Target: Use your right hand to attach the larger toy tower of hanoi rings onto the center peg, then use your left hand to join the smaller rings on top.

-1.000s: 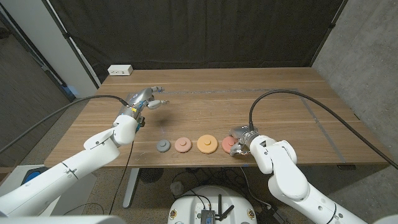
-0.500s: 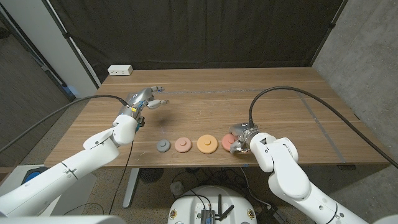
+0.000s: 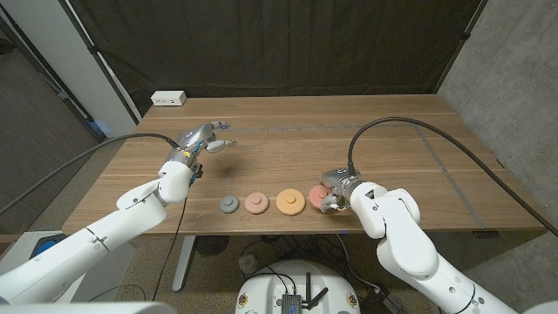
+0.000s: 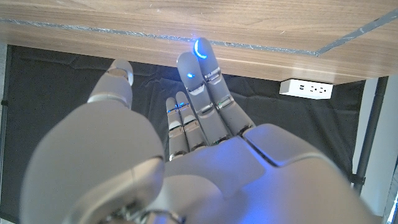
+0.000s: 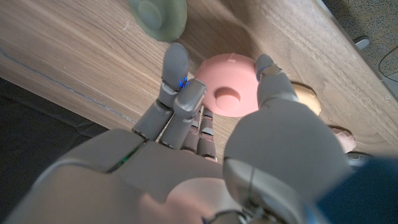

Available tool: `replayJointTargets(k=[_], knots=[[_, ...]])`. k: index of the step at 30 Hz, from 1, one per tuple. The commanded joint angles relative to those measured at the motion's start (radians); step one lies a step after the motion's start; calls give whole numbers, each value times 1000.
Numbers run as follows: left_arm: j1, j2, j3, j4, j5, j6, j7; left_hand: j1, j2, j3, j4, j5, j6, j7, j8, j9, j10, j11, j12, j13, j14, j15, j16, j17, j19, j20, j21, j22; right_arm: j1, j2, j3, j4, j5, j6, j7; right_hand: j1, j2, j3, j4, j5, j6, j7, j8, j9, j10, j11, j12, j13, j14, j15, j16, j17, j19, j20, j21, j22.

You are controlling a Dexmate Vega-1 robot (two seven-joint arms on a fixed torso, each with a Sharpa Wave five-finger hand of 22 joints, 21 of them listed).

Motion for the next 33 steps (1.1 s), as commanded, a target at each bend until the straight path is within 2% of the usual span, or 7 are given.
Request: replayJointTargets(k=[1,18,33], knots=[[14,1,-6,17,-1,-35,22,0,7,1,-1,5,4,-2,-4,4,7,-1,0,5,-7,-88,3,-2,-6,-115,10,0,6,9,0,-8,13,36,0,3,40,49,45,9,134,-128,9,5,181,-169,3,26,9,-13,-1,1,9,-51,-1,3],[27,12,-32,70,-38,-133,15,2,6,2,-1,5,11,-2,-2,4,11,2,0,6,-6,-88,11,-4,-9,-117,24,-12,54,16,-34,1,36,99,7,2,38,56,44,13,137,-130,9,4,187,-168,0,29,13,-13,-2,1,12,-51,-4,3],[35,22,-41,63,-32,-143,8,3,8,3,-1,5,12,-2,-2,4,12,2,-1,6,-10,-88,11,-10,-16,-117,33,-20,90,26,-64,11,54,141,2,1,36,64,43,18,137,-131,8,4,191,-166,-4,34,16,-13,-4,1,13,-51,-8,2]])
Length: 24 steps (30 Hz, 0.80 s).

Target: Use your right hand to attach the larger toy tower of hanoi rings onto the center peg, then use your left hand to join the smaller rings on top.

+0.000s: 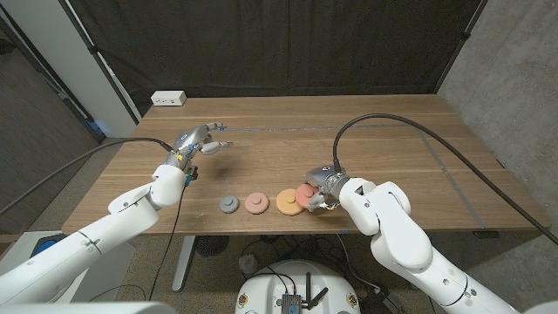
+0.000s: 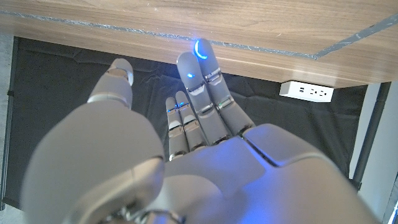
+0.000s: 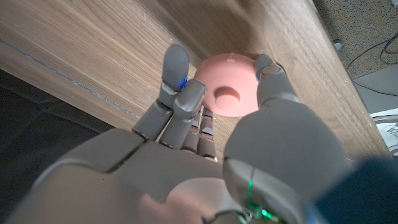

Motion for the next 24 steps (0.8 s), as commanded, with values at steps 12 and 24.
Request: replayJointTargets(k=[12,24], knots=[[32,16,-24,-24,2,-6,-3,3,8,4,-1,5,7,4,-3,4,8,3,-2,2,-9,-86,9,-2,-7,-121,17,-9,67,12,-41,29,47,63,-13,0,33,69,48,16,139,-133,6,4,189,-170,-7,40,14,-9,-6,1,9,-46,-3,2],[54,19,-41,-34,-1,-10,6,2,8,4,0,5,8,4,-3,4,8,6,-3,2,-9,-86,13,-3,-10,-121,26,-17,116,18,-70,56,79,87,-16,-2,32,74,48,18,140,-133,6,4,193,-170,-10,43,15,-9,-7,1,9,-46,-4,1]])
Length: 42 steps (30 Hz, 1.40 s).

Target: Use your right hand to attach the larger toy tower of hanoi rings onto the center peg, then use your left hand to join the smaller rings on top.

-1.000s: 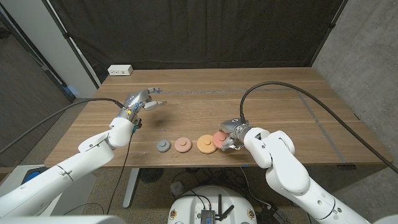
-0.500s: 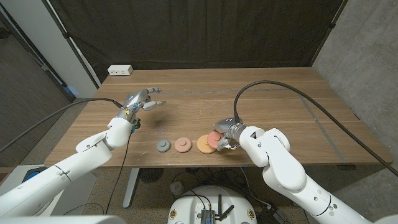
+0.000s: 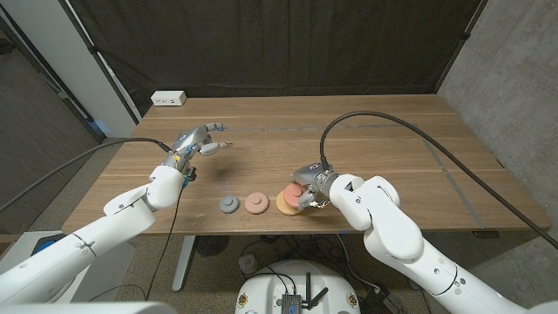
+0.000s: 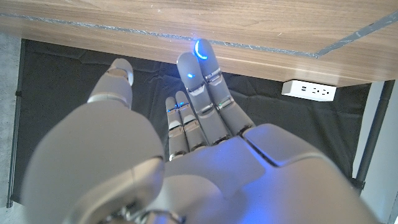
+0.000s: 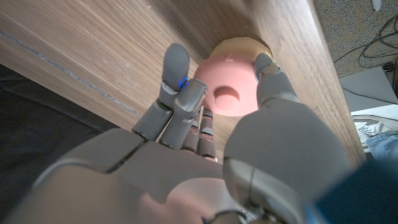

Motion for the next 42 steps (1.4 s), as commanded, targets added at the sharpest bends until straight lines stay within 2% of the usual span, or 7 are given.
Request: replayJointTargets(k=[1,42], knots=[[22,4,-17,-11,-3,-2,9,2,8,4,0,5,7,5,-3,4,4,1,-3,2,-4,-92,6,1,-4,-125,11,0,47,7,-27,25,32,24,-4,-2,32,68,55,7,140,-133,6,4,193,-171,-1,43,8,-5,1,1,9,-46,-4,1],[20,-6,-19,1,-8,-6,2,-1,11,9,0,5,7,7,-4,4,4,3,-4,4,-11,-92,13,-6,-16,-126,42,-27,121,14,-97,107,69,-28,-12,-9,29,83,56,12,139,-134,3,5,195,-171,-12,54,6,-5,-3,1,7,-46,-8,-1]])
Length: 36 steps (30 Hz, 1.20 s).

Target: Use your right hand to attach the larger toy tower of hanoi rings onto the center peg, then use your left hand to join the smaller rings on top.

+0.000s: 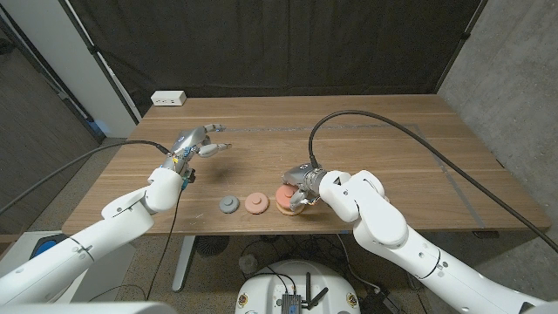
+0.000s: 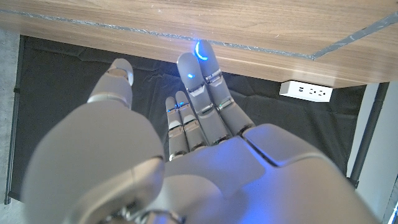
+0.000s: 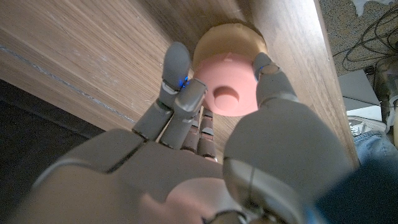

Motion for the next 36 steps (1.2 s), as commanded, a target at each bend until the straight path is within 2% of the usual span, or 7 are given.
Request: replayJointTargets(k=[1,36], knots=[[-5,-1,0,9,-4,-2,-4,-1,11,9,0,5,2,1,-4,4,3,3,-4,4,-3,-92,7,3,-6,-125,8,-1,25,2,-28,24,-4,-14,-1,-9,29,76,64,5,139,-133,8,5,192,-175,2,54,6,-5,-3,3,7,-46,0,-1],[-27,-6,19,28,-5,-8,-14,-1,13,13,-1,6,4,0,-4,4,6,4,-3,5,-6,-92,12,1,-13,-126,28,-17,46,-11,-52,55,-2,-33,22,-16,25,94,64,10,139,-134,5,6,193,-175,-12,65,2,-5,-6,3,2,-46,-3,-4]])
